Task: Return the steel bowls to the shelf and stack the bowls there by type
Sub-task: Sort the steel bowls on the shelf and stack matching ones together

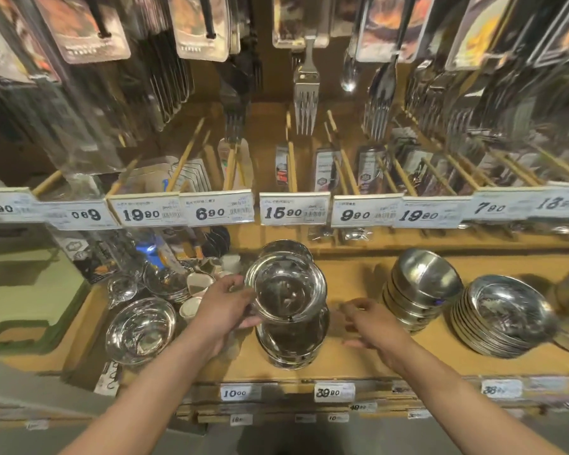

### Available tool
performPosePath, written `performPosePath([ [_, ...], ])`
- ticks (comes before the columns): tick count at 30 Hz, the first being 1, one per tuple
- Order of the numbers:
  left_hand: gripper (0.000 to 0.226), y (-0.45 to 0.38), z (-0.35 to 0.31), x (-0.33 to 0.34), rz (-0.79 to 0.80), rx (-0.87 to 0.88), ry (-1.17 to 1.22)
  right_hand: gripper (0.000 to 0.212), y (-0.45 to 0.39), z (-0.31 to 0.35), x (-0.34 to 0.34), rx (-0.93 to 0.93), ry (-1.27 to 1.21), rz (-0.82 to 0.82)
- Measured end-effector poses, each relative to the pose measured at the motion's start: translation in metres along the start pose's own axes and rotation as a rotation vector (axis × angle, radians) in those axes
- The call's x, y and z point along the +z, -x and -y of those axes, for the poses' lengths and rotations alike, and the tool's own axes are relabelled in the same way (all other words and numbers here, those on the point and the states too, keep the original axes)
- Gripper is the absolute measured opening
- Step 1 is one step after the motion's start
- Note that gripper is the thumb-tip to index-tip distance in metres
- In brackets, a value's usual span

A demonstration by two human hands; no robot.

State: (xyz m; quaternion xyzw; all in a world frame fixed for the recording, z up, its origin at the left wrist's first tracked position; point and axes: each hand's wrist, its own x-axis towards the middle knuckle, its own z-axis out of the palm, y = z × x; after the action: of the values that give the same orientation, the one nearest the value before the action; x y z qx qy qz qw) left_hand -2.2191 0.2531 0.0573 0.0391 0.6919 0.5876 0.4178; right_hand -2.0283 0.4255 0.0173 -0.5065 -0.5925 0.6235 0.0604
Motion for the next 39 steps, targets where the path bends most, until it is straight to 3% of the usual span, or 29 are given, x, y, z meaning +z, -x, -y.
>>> performPosePath([
  [3, 0.031, 0.009, -0.009, 0.03, 0.081, 0.032, -0.098, 0.019, 0.021, 0.011, -0.032, -0.054, -0.196, 0.051],
  [6, 0.024, 0.02, -0.018, 0.067, 0.282, 0.113, -0.1, 0.019, 0.043, 0.02, -0.066, -0.134, -0.339, 0.129],
  [13, 0.022, 0.049, -0.033, 0.204, 0.382, 0.167, -0.094, 0.016, 0.065, 0.007, -0.179, -0.23, -0.496, -0.027],
  [16, 0.023, 0.061, -0.029, 0.259, 0.327, 0.164, -0.2, 0.015, 0.063, -0.003, -0.233, -0.23, -0.469, -0.069],
  [24, 0.019, 0.083, 0.009, 0.374, 0.31, 0.146, -0.003, 0.014, 0.026, -0.034, -0.334, -0.19, -0.341, -0.171],
  [26, 0.005, 0.077, 0.023, 0.39, 0.237, 0.221, -0.206, 0.013, 0.013, -0.045, -0.345, -0.172, -0.328, -0.16],
  [32, 0.025, 0.062, 0.05, 0.418, 0.069, 0.272, -0.589, 0.011, -0.015, -0.077, -0.358, -0.169, -0.204, -0.185],
  [39, 0.025, 0.046, 0.074, 0.422, -0.053, 0.276, -0.726, 0.013, -0.029, -0.08, -0.35, -0.243, 0.088, -0.248],
])
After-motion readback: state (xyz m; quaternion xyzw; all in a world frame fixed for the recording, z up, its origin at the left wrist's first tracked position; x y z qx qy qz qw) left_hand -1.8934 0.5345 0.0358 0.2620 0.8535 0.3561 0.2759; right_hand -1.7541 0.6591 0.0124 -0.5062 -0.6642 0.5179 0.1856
